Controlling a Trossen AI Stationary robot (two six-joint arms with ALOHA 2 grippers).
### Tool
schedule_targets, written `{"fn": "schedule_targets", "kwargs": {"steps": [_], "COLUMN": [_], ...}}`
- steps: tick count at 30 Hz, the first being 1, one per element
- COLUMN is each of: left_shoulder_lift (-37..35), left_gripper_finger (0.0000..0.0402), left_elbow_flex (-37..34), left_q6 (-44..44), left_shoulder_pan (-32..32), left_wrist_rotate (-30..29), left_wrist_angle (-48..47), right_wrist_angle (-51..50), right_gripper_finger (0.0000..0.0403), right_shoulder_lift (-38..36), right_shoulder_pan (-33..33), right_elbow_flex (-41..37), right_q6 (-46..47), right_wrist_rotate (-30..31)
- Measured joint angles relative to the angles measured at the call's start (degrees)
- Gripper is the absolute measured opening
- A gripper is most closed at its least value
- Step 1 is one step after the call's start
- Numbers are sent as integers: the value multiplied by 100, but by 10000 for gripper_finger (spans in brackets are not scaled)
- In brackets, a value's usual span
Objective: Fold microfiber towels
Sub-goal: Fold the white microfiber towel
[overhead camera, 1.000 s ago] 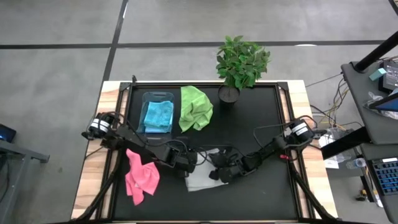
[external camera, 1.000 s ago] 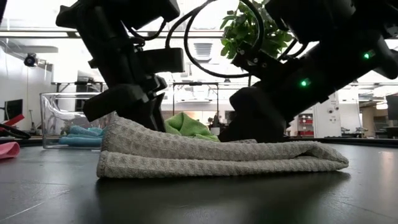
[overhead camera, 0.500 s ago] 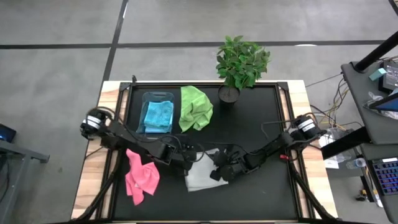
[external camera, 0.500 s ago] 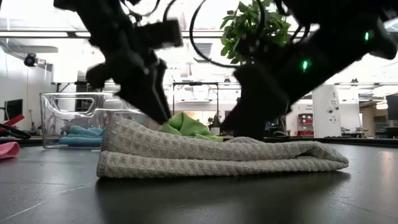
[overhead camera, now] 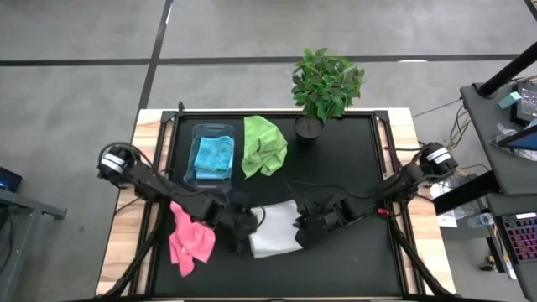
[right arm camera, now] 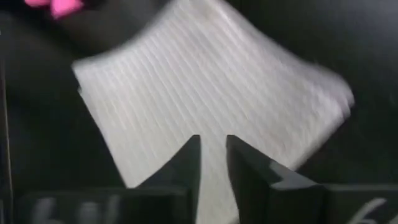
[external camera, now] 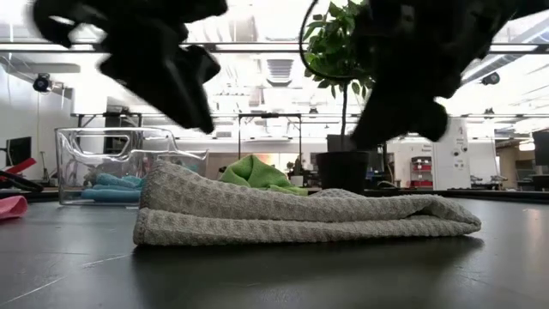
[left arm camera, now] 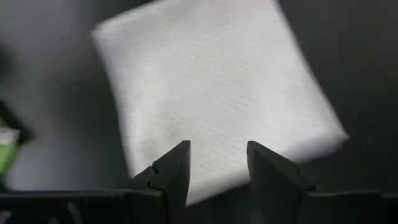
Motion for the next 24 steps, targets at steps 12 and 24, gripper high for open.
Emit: {"fn": "schedule_targets", "kwargs": {"steps": [12,24], "left_shoulder_lift": [35,76], "left_gripper_finger": [143,143], "left_elbow_flex": [-705,-1285], "left_q6": [-603,-604], "left_shoulder_pan": [-574,-557], "left_wrist_rotate": [463,296], "left_wrist_angle": [233,1479], "right_wrist_angle": [-906,-674], "right_gripper_finger": [220,283], "right_shoulder_lift": [-57,198], "right_shoulder_pan": [3,-186], "right_elbow_flex": [-9,-39], "right_q6": [1124,1155], "right_wrist_rotate": [-862,-736]}}
